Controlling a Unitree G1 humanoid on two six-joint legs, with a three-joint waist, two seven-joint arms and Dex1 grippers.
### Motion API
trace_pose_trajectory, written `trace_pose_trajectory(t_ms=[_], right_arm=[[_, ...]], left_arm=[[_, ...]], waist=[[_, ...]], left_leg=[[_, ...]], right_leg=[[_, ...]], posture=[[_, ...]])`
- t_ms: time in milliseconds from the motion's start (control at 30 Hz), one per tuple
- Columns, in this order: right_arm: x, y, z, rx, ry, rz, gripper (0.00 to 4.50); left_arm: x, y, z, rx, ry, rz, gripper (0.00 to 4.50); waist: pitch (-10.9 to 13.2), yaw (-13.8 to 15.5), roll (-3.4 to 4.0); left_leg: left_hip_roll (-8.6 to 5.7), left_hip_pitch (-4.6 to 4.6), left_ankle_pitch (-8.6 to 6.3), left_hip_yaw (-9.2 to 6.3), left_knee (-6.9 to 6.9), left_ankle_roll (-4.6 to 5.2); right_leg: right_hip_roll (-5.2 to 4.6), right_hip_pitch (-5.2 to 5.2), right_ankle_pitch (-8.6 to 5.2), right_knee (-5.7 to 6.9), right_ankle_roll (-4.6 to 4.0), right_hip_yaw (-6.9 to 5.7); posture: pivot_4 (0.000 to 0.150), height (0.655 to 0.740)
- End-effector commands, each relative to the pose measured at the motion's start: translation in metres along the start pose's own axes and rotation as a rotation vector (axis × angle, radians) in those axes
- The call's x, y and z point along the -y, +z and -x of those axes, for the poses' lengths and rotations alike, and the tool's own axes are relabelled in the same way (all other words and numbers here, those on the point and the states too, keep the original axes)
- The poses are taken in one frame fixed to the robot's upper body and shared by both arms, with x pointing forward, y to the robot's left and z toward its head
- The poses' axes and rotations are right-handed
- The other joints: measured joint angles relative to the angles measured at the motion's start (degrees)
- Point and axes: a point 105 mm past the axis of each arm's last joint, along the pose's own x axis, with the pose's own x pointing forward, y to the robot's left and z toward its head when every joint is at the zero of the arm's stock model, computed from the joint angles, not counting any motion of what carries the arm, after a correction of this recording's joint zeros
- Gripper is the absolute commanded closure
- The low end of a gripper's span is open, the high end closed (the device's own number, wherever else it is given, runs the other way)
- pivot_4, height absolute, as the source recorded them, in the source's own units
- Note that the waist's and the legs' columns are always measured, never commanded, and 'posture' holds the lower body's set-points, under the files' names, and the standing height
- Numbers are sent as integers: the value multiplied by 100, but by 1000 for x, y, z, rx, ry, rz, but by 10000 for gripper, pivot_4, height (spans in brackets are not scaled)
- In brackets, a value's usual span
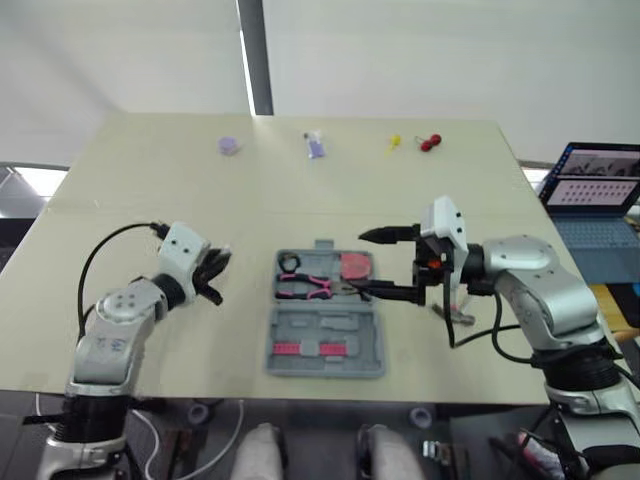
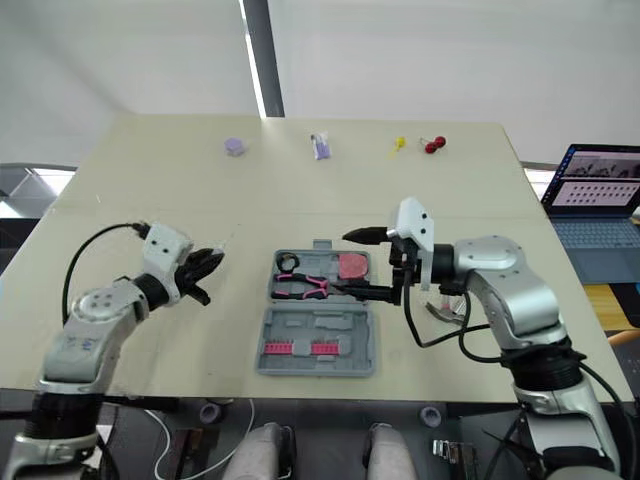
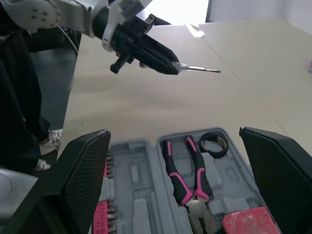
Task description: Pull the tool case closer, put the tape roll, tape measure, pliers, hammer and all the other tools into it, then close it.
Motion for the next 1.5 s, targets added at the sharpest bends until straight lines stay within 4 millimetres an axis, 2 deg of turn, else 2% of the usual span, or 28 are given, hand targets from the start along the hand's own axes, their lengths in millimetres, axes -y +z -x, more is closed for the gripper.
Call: trace_pose_trajectory(t_ms=[33, 267, 500, 767, 1067, 1233, 1500], right_arm=[[-1, 9, 15, 7, -27, 43, 0], [-13, -12, 35, -53, -33, 16, 0], [-20, -22, 38, -75, -35, 20, 0], [-24, -29, 35, -91, -26, 23, 0], [-23, -36, 36, -114, -27, 26, 0], [-24, -36, 37, -118, -39, 25, 0], [-30, -37, 38, -123, -33, 9, 0]], left_arm=[[13, 18, -5, -7, -212, -129, 44346], [35, 37, -24, -116, -479, -251, 44346], [67, 30, -33, -241, -689, -285, 44346], [78, 23, -42, -351, -710, -290, 44346], [89, 29, -57, -349, -701, -313, 44346], [87, 20, -63, -369, -680, -386, 44346], [88, 23, -71, -358, -676, -408, 44346]], waist=[[0, 1, 0], [9, -4, -6], [42, 4, -10], [55, 5, -20], [57, 1, -21], [57, 5, -21], [57, 10, -21]], left_leg=[[0, -1, 0, 2, -1, 0], [1, -7, 0, 4, 2, 2], [2, -8, 21, 1, 12, 37], [0, -15, 23, -7, 28, 44], [-1, -18, 24, -11, 38, 47], [0, -18, 26, -14, 41, 51], [0, -23, 23, -16, 59, 55]], right_leg=[[1, 9, 0, -1, 0, 2], [13, 11, 0, 2, 1, 4], [19, 10, 1, 11, 3, 6], [17, 11, 2, 14, 6, 6], [17, 13, 3, 21, 7, 5], [18, 13, 4, 26, 8, 4], [17, 14, 5, 34, 10, 4]], posture=[[1500, 7400], [1500, 7400], [1500, 7400], [1500, 7400], [1500, 7400], [1500, 7400], [1500, 7400]])
